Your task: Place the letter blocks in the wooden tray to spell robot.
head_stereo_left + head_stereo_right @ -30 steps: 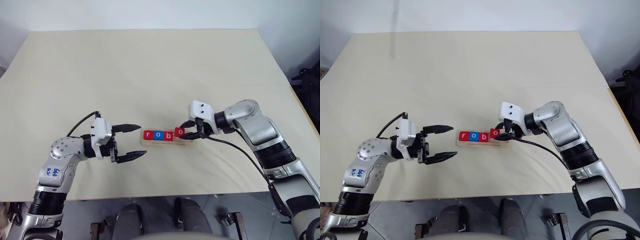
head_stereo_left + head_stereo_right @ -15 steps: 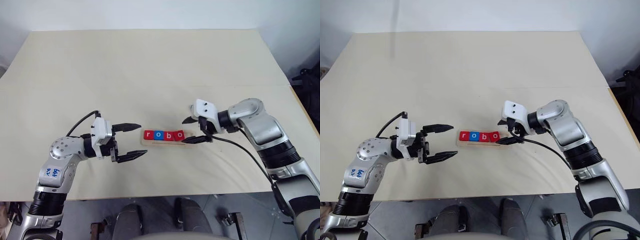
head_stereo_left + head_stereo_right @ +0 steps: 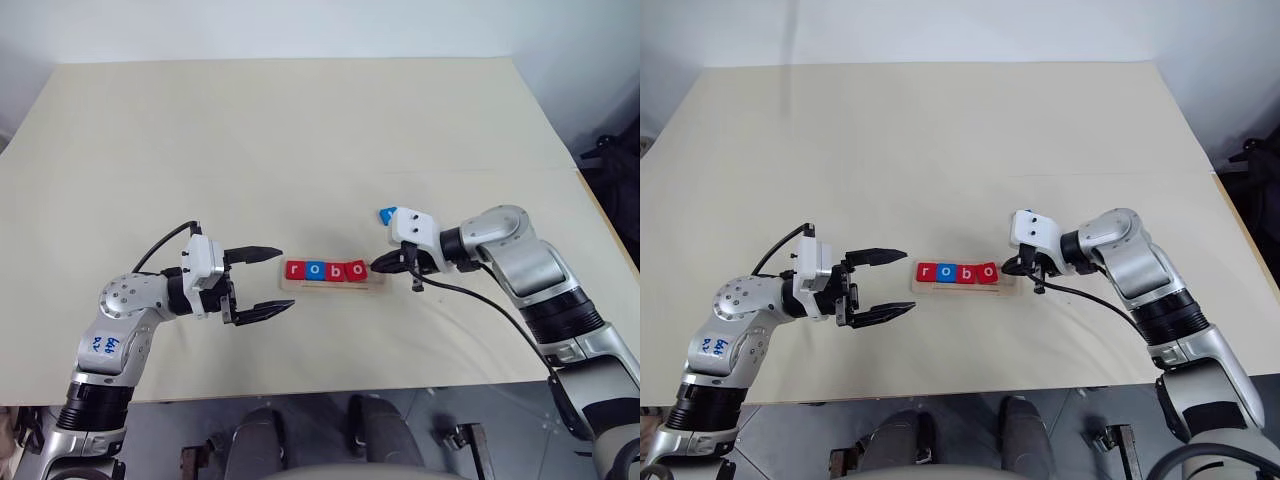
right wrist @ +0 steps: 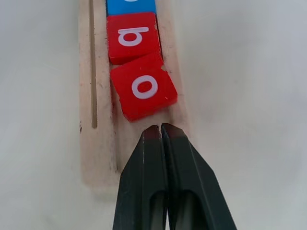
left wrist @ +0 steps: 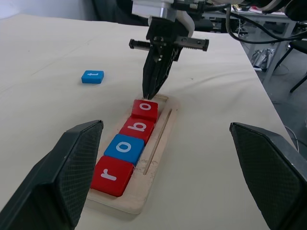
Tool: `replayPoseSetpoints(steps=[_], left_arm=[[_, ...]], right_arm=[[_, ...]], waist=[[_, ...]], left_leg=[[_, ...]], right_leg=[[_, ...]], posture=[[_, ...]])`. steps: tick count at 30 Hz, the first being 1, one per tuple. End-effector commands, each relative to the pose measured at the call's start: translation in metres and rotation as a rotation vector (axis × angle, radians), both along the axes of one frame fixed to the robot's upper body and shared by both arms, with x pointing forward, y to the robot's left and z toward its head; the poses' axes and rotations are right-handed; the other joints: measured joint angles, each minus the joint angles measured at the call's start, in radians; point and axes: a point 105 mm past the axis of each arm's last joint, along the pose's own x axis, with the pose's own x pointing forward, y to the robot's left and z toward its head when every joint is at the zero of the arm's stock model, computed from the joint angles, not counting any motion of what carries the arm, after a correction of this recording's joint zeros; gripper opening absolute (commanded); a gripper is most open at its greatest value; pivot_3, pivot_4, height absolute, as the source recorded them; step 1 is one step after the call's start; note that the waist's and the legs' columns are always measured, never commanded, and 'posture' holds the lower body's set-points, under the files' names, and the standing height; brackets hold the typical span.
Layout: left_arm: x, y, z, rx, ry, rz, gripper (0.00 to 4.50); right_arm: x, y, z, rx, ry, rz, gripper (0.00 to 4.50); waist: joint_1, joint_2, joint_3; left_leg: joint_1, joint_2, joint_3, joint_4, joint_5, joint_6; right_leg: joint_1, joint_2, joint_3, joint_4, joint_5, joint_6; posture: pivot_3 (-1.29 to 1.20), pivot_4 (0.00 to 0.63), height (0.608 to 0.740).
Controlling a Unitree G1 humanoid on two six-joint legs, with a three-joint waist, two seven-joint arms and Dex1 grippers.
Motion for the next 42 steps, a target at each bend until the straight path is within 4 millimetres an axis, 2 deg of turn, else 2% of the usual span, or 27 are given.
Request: replayPoseSetpoints(steps=[1, 6, 19, 24, 26, 29, 33, 37, 40, 42], left_arm=[[-0.001, 0.002, 0.010, -0.018, -0.035, 0.003, 4.50], [-0.001, 0.002, 0.010, -0.021, -0.034, 0.006, 4.50], [0.000, 0.000, 0.010, -0.027, -0.032, 0.001, 4.50], [0.000, 0.000, 0.009, -0.027, -0.031, 0.003, 4.50], [0.000, 0.003, 0.008, -0.025, -0.025, 0.007, 4.50], [0.001, 0.006, 0.006, -0.022, -0.018, 0.016, 4.50], [0.005, 0.012, 0.005, -0.020, -0.014, 0.034, 4.50], [0.012, 0.018, 0.004, -0.024, -0.011, 0.060, 4.50], [0.015, 0.019, 0.004, -0.026, -0.011, 0.063, 4.50], [0.015, 0.018, 0.004, -0.026, -0.008, 0.057, 4.50]], right_arm=[[-0.002, 0.005, 0.005, 0.005, -0.022, 0.025, 0.05], [-0.013, 0.007, 0.002, -0.007, 0.012, 0.064, 0.05], [-0.019, 0.006, 0.007, 0.026, 0.005, 0.066, 0.05], [-0.021, -0.009, 0.019, 0.076, -0.022, 0.013, 0.05], [-0.020, -0.026, 0.027, 0.129, -0.073, -0.067, 0.05], [-0.028, -0.053, 0.030, 0.181, -0.105, -0.178, 0.66], [-0.044, -0.080, 0.031, 0.293, -0.156, -0.285, 2.02], [-0.072, -0.117, 0.014, 0.375, -0.209, -0.448, 3.43], [-0.082, -0.134, 0.006, 0.440, -0.231, -0.557, 4.42], [-0.087, -0.139, -0.003, 0.424, -0.206, -0.585, 4.47]], waist=[[0.000, 0.000, 0.000], [0.000, 0.000, 0.000], [0.000, 0.000, 0.000], [0.003, 0.000, 0.000], [0.007, 0.000, 0.000], [0.018, 0.000, 0.000], [0.028, 0.000, 0.000], [0.035, -0.001, 0.000], [0.036, -0.001, 0.000], [0.029, -0.001, -0.001]], left_leg=[[0.000, 0.000, 0.000, 0.000, 0.000, 0.000], [0.000, 0.000, 0.000, 0.000, 0.000, 0.000], [0.000, 0.000, 0.000, 0.000, 0.000, 0.000], [0.000, 0.000, 0.000, 0.000, 0.000, 0.000], [0.000, 0.000, 0.000, 0.000, 0.000, 0.000], [0.000, 0.000, 0.000, 0.000, 0.000, 0.000], [0.001, 0.000, -0.001, 0.000, 0.000, 0.000], [0.002, -0.001, -0.001, 0.000, 0.000, 0.000], [0.002, -0.001, -0.001, 0.000, 0.000, 0.000], [0.003, -0.001, -0.001, 0.000, 0.000, 0.000]], right_leg=[[0.000, 0.000, 0.000, 0.000, 0.000, 0.000], [0.000, 0.000, 0.000, 0.000, 0.000, 0.000], [0.000, 0.000, 0.000, 0.000, 0.000, 0.000], [0.000, 0.000, 0.000, 0.000, 0.000, 0.000], [0.000, 0.000, 0.000, 0.000, 0.000, 0.000], [0.000, 0.000, 0.000, -0.001, 0.000, 0.000], [0.001, 0.000, 0.000, -0.001, 0.000, 0.000], [0.003, 0.000, 0.000, -0.001, 0.000, 0.000], [0.003, 0.000, 0.000, -0.002, 0.000, 0.000], [0.003, 0.000, 0.000, -0.001, 0.000, 0.000]], posture=[[0.00, 0.150, 0.740], [0.00, 0.150, 0.740], [0.00, 0.150, 0.740], [0.00, 0.150, 0.740], [0.00, 0.150, 0.740], [0.00, 0.150, 0.740], [0.00, 0.150, 0.740], [0.00, 0.150, 0.740], [0.00, 0.150, 0.740], [0.00, 0.150, 0.740]])
